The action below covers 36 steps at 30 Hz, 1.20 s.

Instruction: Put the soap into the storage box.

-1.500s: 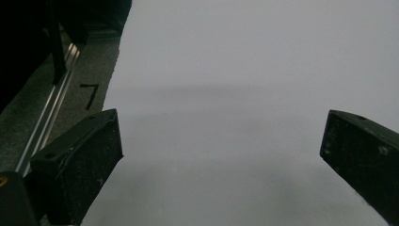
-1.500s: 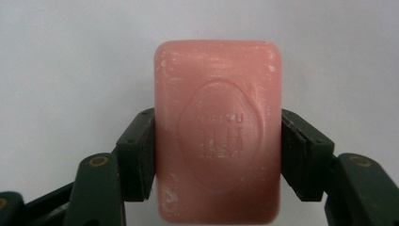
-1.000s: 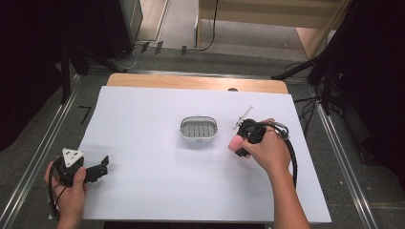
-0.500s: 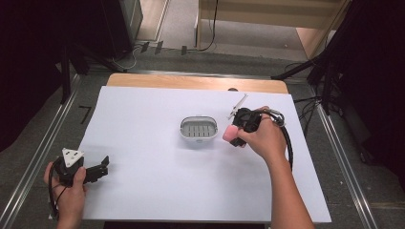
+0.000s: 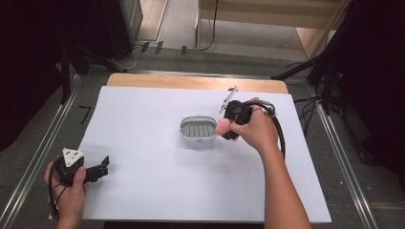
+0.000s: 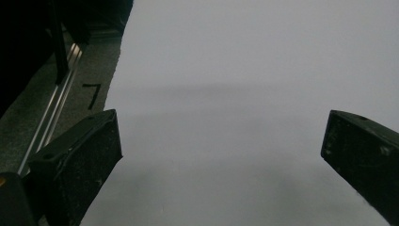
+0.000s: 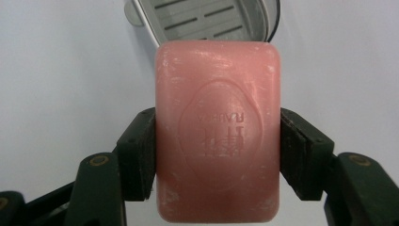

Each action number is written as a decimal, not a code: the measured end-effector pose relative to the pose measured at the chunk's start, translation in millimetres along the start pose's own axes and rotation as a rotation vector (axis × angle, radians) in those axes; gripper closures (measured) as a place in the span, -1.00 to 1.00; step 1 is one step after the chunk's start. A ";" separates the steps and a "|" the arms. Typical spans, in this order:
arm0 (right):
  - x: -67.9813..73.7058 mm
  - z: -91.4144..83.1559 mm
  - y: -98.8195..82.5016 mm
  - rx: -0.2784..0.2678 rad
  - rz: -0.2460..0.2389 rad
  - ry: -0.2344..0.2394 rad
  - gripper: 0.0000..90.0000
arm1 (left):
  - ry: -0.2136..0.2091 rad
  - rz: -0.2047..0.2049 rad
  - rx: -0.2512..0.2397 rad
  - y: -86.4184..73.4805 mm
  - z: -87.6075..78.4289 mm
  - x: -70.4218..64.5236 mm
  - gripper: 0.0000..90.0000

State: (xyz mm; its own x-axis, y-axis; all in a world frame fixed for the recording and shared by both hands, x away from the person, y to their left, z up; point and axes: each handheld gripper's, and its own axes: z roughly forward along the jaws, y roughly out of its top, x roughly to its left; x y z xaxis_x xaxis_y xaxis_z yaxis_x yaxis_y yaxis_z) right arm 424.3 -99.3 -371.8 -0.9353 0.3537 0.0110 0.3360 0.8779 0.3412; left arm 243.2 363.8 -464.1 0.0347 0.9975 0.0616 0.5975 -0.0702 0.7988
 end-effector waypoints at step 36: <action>1.2 39.7 70.2 -0.009 -0.180 0.081 -0.13 | -0.014 0.000 0.009 0.4 0.5 0.7 -1.00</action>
State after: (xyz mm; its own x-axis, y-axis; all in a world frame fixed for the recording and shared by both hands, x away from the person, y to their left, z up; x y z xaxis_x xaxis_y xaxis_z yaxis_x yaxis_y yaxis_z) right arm 451.2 -24.4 -385.2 -0.9862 0.1635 0.0248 0.1616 0.9216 0.3529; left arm 243.9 364.5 -464.0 0.0462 0.9975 0.0536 0.6050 -0.0706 0.7931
